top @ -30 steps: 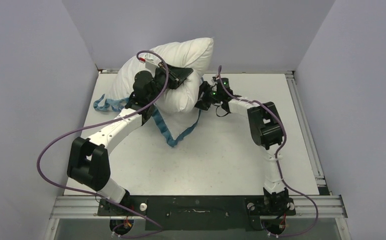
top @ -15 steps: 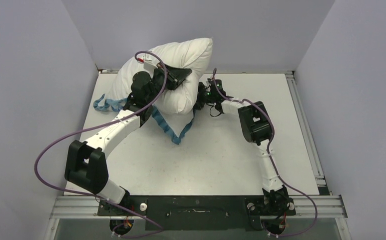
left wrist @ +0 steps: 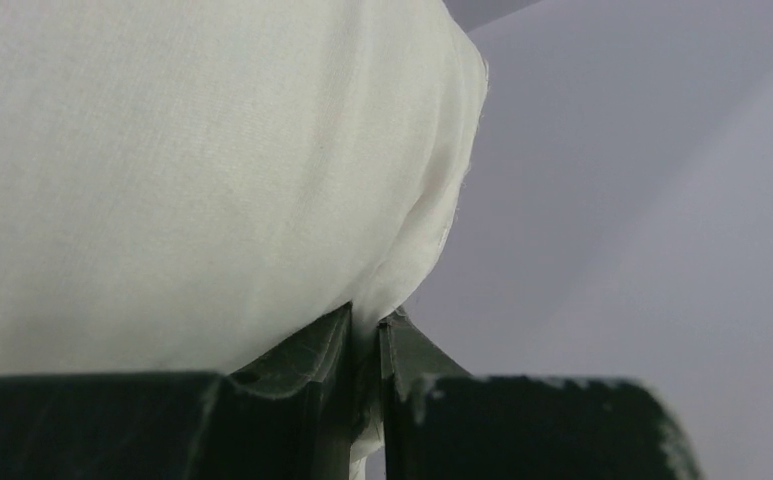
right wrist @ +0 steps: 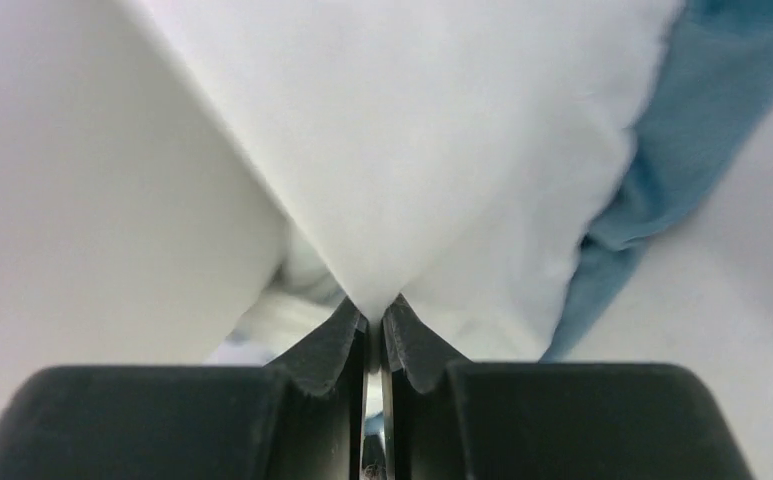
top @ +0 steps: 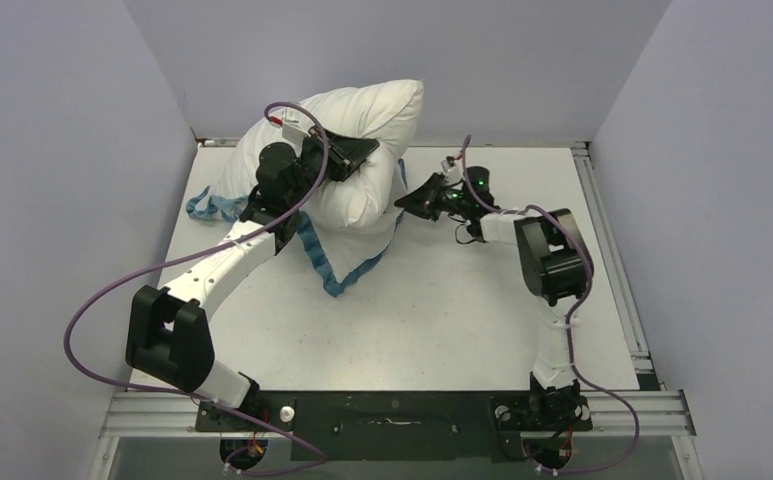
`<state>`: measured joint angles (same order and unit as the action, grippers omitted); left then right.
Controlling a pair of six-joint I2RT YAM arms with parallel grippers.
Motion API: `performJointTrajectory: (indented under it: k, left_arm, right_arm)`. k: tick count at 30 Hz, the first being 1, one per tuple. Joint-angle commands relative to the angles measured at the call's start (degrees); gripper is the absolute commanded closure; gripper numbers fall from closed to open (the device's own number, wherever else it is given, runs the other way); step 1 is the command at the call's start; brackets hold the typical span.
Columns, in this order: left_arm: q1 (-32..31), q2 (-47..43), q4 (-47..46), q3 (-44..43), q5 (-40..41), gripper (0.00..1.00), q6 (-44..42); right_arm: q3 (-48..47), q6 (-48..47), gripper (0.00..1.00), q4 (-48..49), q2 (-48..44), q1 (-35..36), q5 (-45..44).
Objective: Put the pillow into the pillowcase
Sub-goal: Stuff the pillow into the pillowcase.
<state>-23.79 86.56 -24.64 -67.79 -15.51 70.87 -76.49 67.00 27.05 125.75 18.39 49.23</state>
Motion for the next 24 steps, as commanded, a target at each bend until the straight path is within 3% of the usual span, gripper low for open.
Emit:
performJointTrajectory:
  k: [1,4,7,9,12,13,15,18,21,24]
  left_arm:
    - [2.3,-3.4,-3.6,-1.1,0.9,1.00,-0.7]
    - [2.4,-3.3,-3.7,-1.0,-0.4,1.00,-0.8]
    - [2.3,-3.2,-3.6,-0.7,-1.2,1.00,-0.6]
    - [2.3,-3.6,-3.7,-0.2,-1.4,1.00,-0.5]
    - [2.3,-4.7,-3.6,0.8,-0.6,1.00,-1.0]
    - [2.4,-5.0,-3.6,1.1,-0.3,1.00,-1.0]
    - [2.4,-5.6,-3.7,1.6,0.3,1.00,-1.2]
    - [2.4,-6.0,-3.7,2.0,0.4,1.00,-1.3]
    - [2.4,-6.0,-3.8,2.2,0.3,1.00,-1.3]
    - [2.4,-5.8,-3.9,2.1,0.1,1.00,-1.3]
  right_arm:
    - [9.6,13.9,0.95,34.7,-10.0,-3.2,11.3]
    - [11.8,29.4,0.95,56.1,-7.2,-2.6,11.5]
    - [9.8,35.1,0.95,62.3,-2.5,-1.8,10.1]
    - [8.2,31.7,0.95,56.8,-1.3,-1.6,9.4]
    - [7.3,16.9,0.94,33.6,-4.3,-1.9,6.5]
    - [6.5,10.8,0.88,23.8,-5.6,-2.0,5.2]
    - [5.0,1.5,0.62,8.9,-7.7,-1.8,2.1]
    - [4.4,-4.7,0.33,-2.3,-9.0,-1.6,-1.2]
    - [3.8,-6.5,0.17,-6.9,-8.3,-1.1,-3.3]
    - [2.0,-6.6,0.08,-6.9,-6.5,0.2,-3.5]
